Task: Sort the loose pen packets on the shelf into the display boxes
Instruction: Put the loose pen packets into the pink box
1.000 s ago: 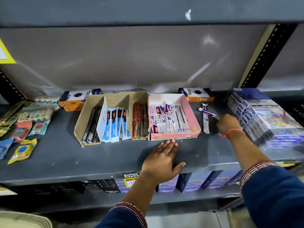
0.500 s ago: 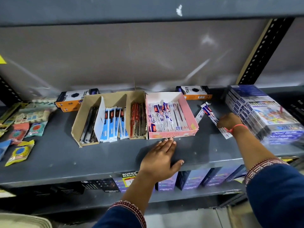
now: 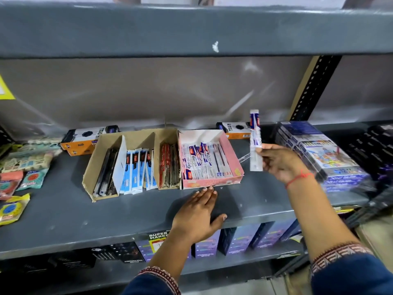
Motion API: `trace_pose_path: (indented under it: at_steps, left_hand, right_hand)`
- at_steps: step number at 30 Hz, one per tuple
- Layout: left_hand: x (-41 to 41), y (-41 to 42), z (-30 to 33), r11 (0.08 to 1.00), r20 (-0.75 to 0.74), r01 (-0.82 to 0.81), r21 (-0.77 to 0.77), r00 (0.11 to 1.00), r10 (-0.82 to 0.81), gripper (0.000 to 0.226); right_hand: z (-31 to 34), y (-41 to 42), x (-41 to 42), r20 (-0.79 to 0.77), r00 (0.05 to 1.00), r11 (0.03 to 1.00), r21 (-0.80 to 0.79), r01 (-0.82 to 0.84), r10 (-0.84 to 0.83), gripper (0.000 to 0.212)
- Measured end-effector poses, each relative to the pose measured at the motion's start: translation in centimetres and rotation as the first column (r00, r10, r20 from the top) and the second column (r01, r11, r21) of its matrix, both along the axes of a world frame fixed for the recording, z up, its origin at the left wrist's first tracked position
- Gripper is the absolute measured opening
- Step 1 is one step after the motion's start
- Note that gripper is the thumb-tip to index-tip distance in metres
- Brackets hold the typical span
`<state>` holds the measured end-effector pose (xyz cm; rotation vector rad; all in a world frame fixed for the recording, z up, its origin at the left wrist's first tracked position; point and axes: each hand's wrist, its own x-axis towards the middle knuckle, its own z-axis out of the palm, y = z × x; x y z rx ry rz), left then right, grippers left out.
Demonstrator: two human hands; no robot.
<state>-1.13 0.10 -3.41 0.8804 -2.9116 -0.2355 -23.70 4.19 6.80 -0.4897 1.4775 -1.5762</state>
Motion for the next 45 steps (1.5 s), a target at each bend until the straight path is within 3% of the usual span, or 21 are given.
trace_pose_path:
  at_steps: [3,7,10,20,26,31,36,45]
  left_hand:
    - [0.0,-0.1,0.0,1.000,-0.004,0.007,-0.027,1.000,-0.007,0.071]
    - [0.0,-0.1,-0.3,0.999,-0.023,0.019,-0.043,1.000,-0.020,0.086]
    - [0.1,0.0,-0.1,1.000,-0.015,-0.005,-0.023,1.000,0.004,0.082]
    - [0.2,0.5,1.0,1.000,0.010,-0.021,0.010,1.000,0.021,0.068]
    - [0.0,0.0,-0.1,1.000,-0.028,0.019,-0.014,0.999,-0.019,0.091]
    - [-0.3,-0.1,0.0,0.999,-0.065,0.009,0.052,0.998,-0.006,0.095]
    - [0.0,-0.2,-0.5,0.994,-0.057,-0.031,0.101,0.998,0.037,0.081]
    - [-0.1,-0.4,-1.0,0.996,-0.043,-0.046,0.077,0.998,0.049,0.082]
  right_hand:
    - [0.5,0.2,3.1,0.102,0.990,0.993,-0.070,-0.091,0.098,0.028]
    - [0.1,0.1,6.8,0.095,0.974,0.976,-0.084,-0.200,0.208,0.029]
    - [-0.1,0.0,8.3,0.085,0.964,0.966,-0.066,-0.248,0.253,0.029]
    - [-0.5,-0.2,9.1,0.048,0.963,0.964,-0.020,-0.266,0.267,0.030]
    - [-0.8,-1.6,8.4,0.035,0.984,0.985,0.000,-0.174,0.173,0.029]
    - [-0.7,-5.2,7.1,-0.129,0.988,0.993,0.092,-0.071,0.083,0.028]
    - [-2.7,-8.0,7.2,-0.368,0.897,0.938,0.326,-0.121,0.244,0.031]
    - [-4.7,-10.6,7.4,-0.557,0.735,0.871,0.483,-0.091,0.386,0.024]
